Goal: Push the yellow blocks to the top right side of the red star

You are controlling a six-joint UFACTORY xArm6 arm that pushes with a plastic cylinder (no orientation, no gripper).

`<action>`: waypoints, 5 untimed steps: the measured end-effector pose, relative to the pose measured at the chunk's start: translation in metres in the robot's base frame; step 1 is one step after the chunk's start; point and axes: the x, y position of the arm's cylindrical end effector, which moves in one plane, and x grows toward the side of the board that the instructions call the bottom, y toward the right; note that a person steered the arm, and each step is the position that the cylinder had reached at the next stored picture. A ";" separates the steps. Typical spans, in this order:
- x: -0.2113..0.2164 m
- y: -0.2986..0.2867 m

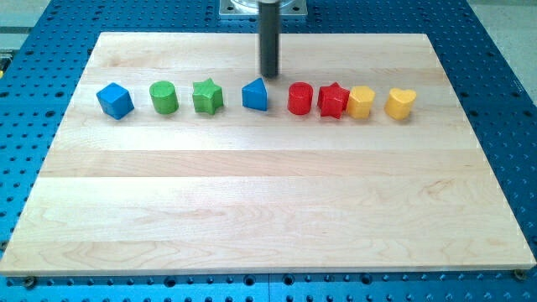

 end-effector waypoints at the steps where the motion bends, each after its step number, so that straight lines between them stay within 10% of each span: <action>1: 0.000 0.043; 3: 0.002 0.218; 5: 0.091 0.230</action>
